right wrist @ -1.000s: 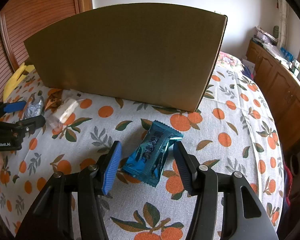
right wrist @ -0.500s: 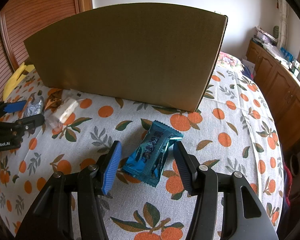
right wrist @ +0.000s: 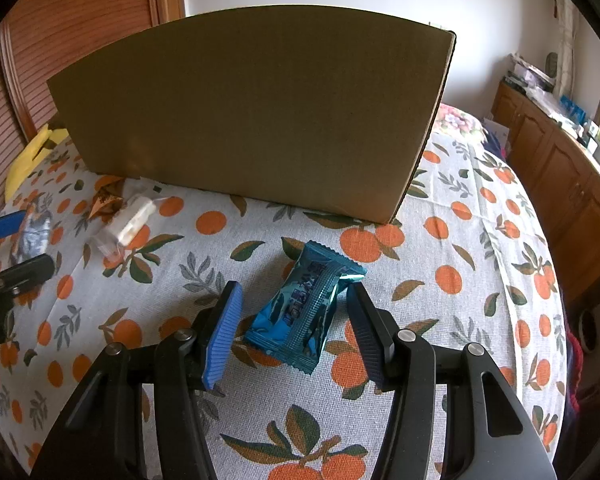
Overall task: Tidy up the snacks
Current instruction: 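Grasp the teal candy with the right gripper while the left gripper grasps the clear orange-label pack, then carry both snacks over the box and open both grippers to release them, then move both grippers back to the last snacks on the table, then grasp the white bar with the right gripper while the left gripper grasps the copper foil wrapper, then carry both items over the box and open both grippers to drop them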
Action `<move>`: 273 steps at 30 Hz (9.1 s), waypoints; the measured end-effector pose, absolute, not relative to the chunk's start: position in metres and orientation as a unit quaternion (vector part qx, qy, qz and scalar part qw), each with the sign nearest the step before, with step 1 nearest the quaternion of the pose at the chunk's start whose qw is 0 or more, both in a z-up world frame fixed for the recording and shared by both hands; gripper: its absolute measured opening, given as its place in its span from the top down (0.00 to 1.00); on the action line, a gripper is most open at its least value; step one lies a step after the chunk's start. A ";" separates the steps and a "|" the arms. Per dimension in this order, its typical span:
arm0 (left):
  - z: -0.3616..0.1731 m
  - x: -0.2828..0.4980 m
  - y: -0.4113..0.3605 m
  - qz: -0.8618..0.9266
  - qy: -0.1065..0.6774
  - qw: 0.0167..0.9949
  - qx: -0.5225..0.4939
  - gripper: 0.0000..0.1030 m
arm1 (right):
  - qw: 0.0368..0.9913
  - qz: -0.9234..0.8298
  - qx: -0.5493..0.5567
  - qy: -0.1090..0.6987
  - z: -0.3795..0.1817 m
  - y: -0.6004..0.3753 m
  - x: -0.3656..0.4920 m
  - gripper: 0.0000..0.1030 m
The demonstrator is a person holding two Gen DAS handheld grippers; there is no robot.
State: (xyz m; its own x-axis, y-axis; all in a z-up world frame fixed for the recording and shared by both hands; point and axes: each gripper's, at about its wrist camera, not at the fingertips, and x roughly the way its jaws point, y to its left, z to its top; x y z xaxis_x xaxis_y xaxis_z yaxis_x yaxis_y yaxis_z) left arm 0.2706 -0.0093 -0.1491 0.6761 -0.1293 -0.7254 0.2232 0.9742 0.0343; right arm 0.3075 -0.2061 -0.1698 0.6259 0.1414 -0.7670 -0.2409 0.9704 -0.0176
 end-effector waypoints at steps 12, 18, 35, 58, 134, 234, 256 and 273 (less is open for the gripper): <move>-0.130 0.249 0.000 -0.111 0.369 0.921 0.054 0.19 | 0.900 0.109 -0.034 0.420 -0.163 -0.217 0.302 0.79; -0.119 0.245 -0.005 -0.123 0.353 0.926 0.046 0.19 | 0.908 0.115 -0.035 0.400 -0.141 -0.222 0.283 0.79; -0.051 0.291 -0.015 -0.144 0.278 0.949 0.035 0.19 | 0.942 0.144 -0.066 0.297 -0.045 -0.202 0.263 0.79; -0.049 0.413 -0.028 -0.142 0.262 0.955 0.018 0.19 | 0.941 0.168 -0.059 0.286 -0.051 -0.188 0.380 0.79; -0.118 0.293 0.043 -0.111 0.324 0.939 0.013 0.14 | 0.907 0.194 -0.010 0.374 -0.118 -0.125 0.309 0.60; -0.105 0.272 -0.001 -0.075 0.299 0.951 -0.011 0.89 | 0.928 0.198 -0.021 0.316 -0.133 -0.168 0.270 0.81; -0.033 0.337 -0.031 -0.146 0.200 0.969 0.011 0.89 | 0.957 0.187 -0.059 0.215 -0.019 -0.175 0.299 0.81; -0.080 0.406 -0.030 -0.138 0.241 0.961 -0.004 0.87 | 0.954 0.161 -0.061 0.246 -0.068 -0.180 0.384 0.81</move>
